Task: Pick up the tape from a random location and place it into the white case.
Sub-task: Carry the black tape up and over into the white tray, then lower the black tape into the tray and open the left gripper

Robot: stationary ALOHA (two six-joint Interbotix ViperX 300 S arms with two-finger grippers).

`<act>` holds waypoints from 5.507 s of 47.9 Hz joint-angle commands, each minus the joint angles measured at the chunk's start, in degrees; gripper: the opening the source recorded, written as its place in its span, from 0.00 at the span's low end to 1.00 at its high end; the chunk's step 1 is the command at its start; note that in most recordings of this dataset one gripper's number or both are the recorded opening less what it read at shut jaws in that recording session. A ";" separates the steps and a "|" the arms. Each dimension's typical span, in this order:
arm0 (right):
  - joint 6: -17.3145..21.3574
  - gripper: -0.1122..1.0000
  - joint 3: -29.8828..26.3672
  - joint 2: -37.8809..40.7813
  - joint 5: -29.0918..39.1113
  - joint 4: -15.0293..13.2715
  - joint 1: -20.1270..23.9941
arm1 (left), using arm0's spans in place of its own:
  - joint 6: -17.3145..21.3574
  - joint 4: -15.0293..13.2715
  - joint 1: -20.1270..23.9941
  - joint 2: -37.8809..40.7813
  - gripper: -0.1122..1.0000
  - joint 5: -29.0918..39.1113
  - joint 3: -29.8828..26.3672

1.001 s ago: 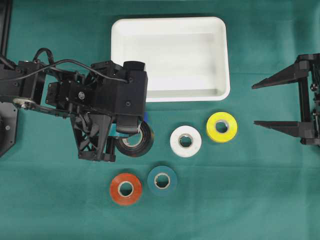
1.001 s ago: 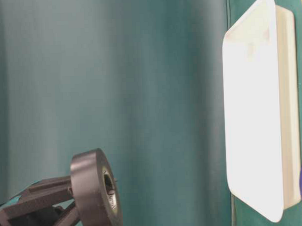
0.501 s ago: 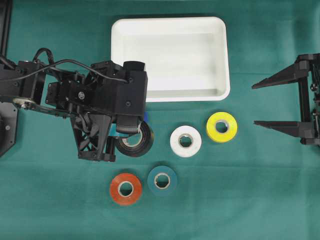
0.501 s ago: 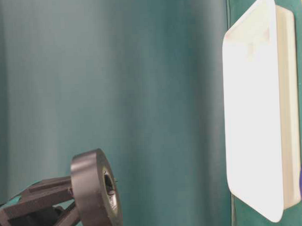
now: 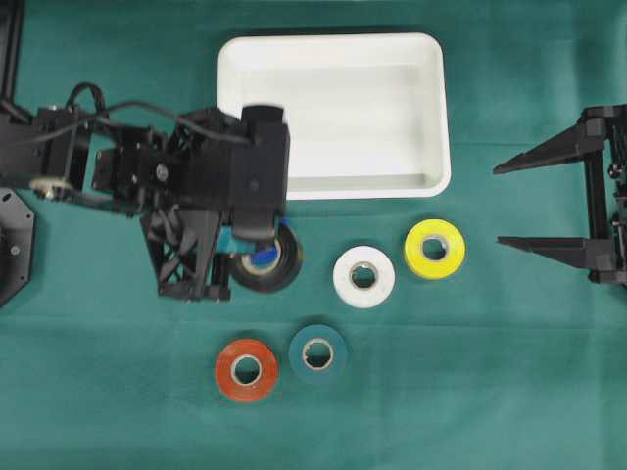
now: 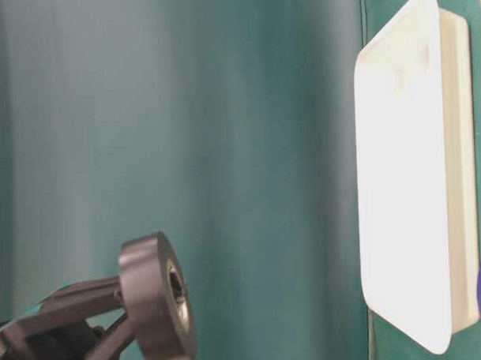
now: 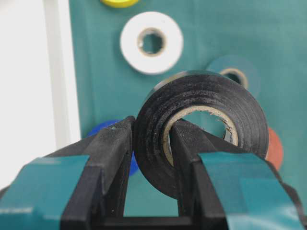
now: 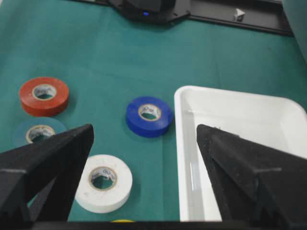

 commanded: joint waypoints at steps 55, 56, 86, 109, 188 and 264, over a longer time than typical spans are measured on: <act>-0.26 0.91 -2.02 0.26 0.53 -0.09 0.00 | 0.09 0.18 26.02 0.00 0.26 -1.41 0.35; -0.26 0.91 -2.02 0.26 0.53 -0.09 0.00 | 0.09 0.18 25.75 0.35 0.26 -1.58 0.09; -0.26 0.91 -2.20 0.35 0.26 -0.09 0.00 | 0.35 0.18 23.29 12.48 0.26 -1.85 -14.50; -0.35 0.91 -2.11 0.35 0.26 -0.09 0.00 | 0.62 0.18 22.68 15.03 0.26 -0.62 -16.79; -0.35 0.91 -2.11 0.35 0.44 -0.26 -0.09 | 0.44 0.18 23.20 17.75 0.26 -2.02 -14.50; -0.70 0.91 -2.02 1.23 0.18 -1.14 -0.79 | 3.25 0.09 25.66 32.34 0.28 -18.37 -6.24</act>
